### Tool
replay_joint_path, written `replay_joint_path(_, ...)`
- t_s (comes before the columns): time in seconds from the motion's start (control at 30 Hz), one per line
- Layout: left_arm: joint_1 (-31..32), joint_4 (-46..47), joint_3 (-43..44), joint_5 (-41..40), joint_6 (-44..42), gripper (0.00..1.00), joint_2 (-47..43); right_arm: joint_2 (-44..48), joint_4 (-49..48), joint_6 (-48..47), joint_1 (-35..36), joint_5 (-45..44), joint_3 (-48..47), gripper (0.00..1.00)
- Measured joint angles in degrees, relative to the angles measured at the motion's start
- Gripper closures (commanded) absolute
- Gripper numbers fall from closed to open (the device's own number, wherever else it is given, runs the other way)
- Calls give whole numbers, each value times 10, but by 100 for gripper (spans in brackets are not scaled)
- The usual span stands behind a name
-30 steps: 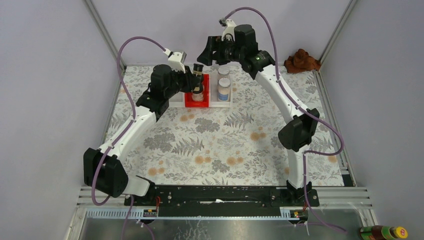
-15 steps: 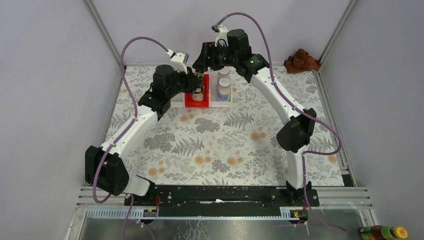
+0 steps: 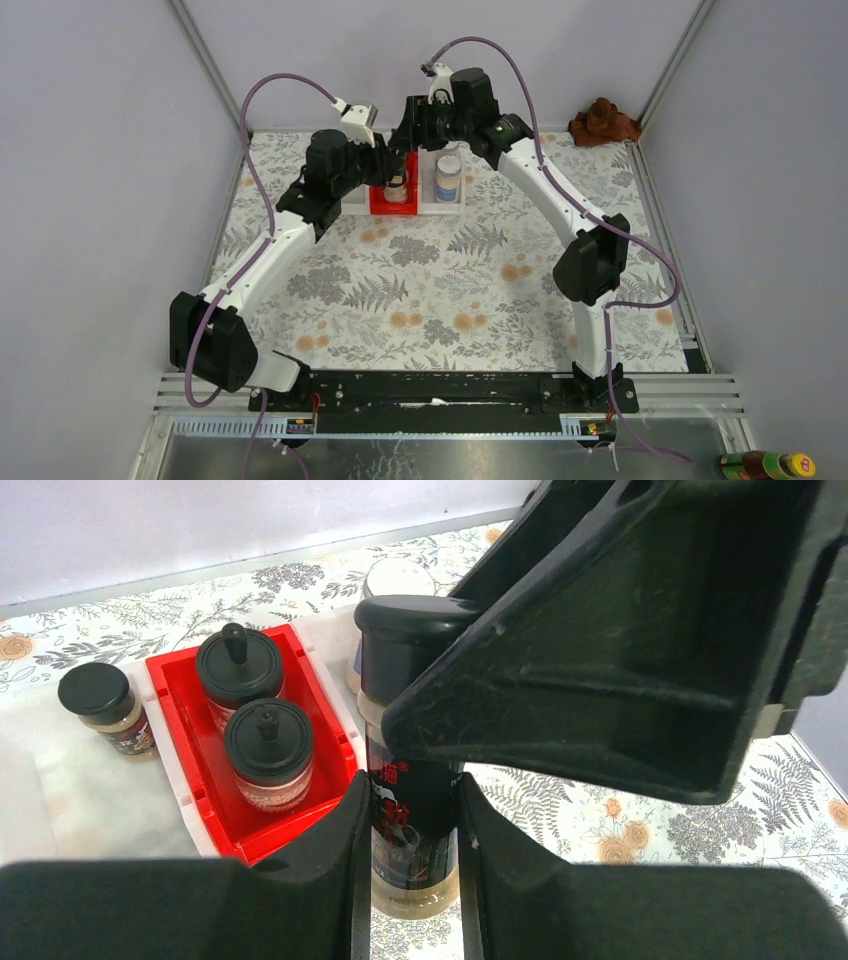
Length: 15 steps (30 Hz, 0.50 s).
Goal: Organize the condiment bottles
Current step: Place the bottle in the storage box.
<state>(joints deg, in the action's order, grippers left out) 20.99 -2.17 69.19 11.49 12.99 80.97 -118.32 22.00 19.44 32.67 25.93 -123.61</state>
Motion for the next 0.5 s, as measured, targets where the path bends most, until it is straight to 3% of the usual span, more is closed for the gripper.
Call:
replay_joint_path(0.17, 3, -1, -2, -3, 0, 99, -1, 1, -2, 6, 0, 10, 12, 43)
replay_joint_path(0.5, 9, 1, -9, -10, 0, 99, -17, 8, -4, 10, 1, 16, 14, 35)
